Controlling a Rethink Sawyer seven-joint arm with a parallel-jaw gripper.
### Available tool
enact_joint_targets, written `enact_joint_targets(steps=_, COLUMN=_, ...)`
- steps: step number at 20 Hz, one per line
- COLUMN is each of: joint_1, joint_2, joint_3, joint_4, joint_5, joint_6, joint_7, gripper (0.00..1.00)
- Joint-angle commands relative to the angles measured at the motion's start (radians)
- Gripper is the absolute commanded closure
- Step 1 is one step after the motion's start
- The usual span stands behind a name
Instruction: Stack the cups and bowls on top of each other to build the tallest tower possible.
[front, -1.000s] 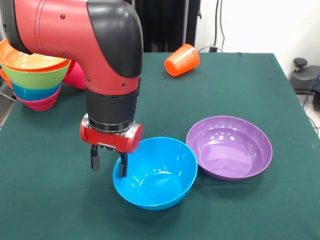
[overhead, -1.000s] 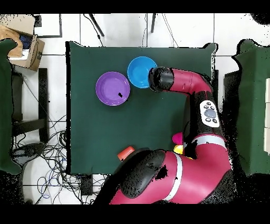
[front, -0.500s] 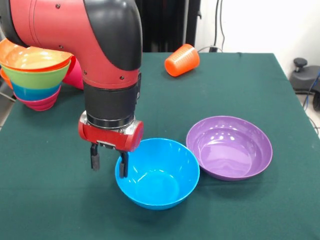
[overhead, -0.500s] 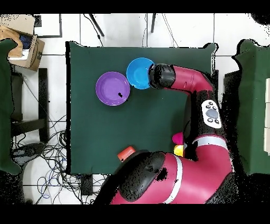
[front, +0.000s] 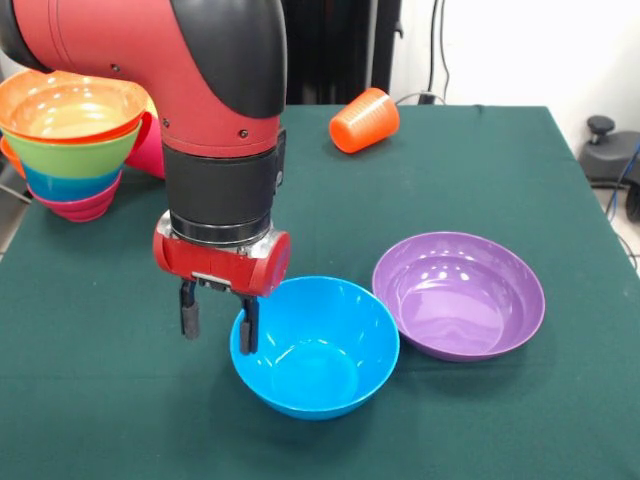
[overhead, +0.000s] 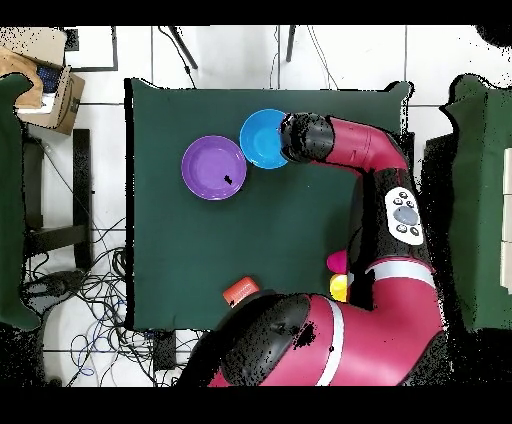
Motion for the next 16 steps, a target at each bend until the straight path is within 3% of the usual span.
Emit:
enact_joint_targets(steps=1, joint_1=0.036, joint_2=0.043, joint_3=0.06, joint_4=-0.007, joint_5=0.006, joint_6=-0.056, joint_7=0.071, gripper=0.0)
enact_joint_targets(steps=12, joint_1=0.017, joint_2=0.025, joint_3=0.115, joint_4=0.065, joint_5=0.027, joint_6=-0.057, joint_7=0.032, gripper=0.0)
enact_joint_targets(steps=16, joint_1=-0.011, joint_2=0.038, joint_3=0.157, joint_4=0.077, joint_5=0.039, joint_6=0.02, joint_7=-0.04, gripper=0.0)
